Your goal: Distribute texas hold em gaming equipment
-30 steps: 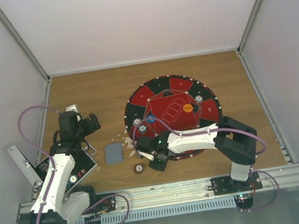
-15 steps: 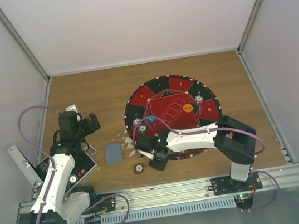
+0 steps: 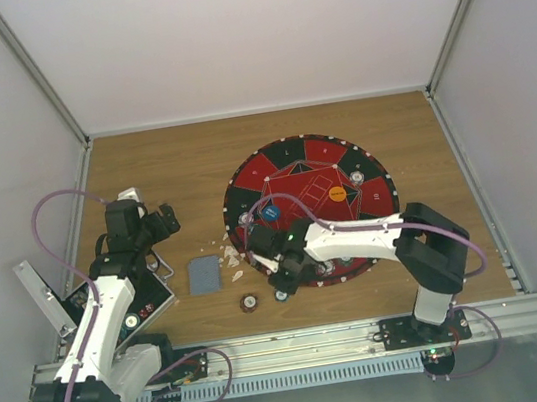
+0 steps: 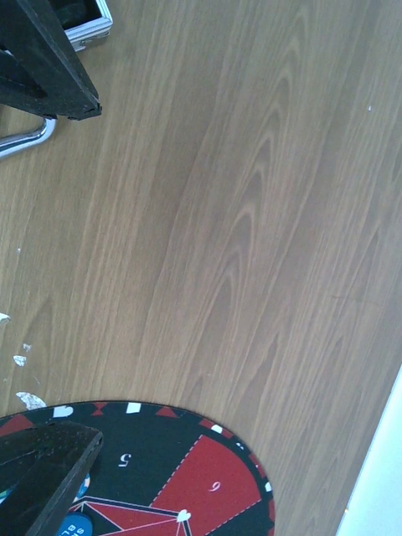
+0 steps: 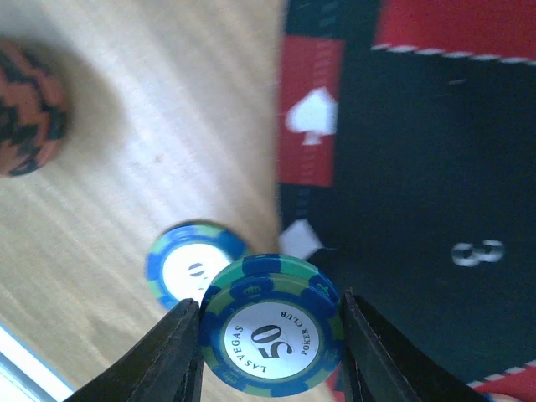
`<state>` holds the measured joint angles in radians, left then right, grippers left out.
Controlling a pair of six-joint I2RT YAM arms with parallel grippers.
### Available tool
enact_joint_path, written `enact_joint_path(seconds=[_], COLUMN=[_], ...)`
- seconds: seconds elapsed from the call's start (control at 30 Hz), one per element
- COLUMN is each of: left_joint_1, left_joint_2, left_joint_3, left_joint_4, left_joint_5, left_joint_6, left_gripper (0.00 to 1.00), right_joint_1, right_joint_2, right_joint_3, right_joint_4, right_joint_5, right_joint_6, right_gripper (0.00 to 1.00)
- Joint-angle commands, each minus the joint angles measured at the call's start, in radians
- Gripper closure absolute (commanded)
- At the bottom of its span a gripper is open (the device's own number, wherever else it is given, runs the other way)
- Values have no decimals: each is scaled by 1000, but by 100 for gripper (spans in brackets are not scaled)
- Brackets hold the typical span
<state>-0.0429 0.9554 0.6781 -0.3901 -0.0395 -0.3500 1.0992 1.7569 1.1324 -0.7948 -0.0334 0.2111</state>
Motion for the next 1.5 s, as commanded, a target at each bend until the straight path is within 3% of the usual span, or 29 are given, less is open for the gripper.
enact_joint_path(seconds=[0.0,0.3,0.63,0.93,1.2,1.47], left_joint_1=[0,0,0,0,0,0], left_joint_2=[-6,4,24,24,47,28], left_joint_3=[0,13,38,44,56,49], left_joint_4=[14,17,18,24,38,24], left_joint_5=[-13,-24,-32,-61,-78,-97], left_joint_6=[-6,-7,-6,-27,-42,-47], left_gripper=[1,1,1,1,1,1], right_joint_1=[-103,-560,-979,-1072,-1077,-1079], right_joint_2=[-72,-151,-53,86,164,126], right_joint_3=[25,-46,-41,71,148,117], right_joint_4=[-21,33,136,163,156,154], right_joint_5=[13,32,13,21,9,32], right_joint_6=[22,-46,-100,-157,-161,-134], right_gripper=[85,84,84,83,78,43])
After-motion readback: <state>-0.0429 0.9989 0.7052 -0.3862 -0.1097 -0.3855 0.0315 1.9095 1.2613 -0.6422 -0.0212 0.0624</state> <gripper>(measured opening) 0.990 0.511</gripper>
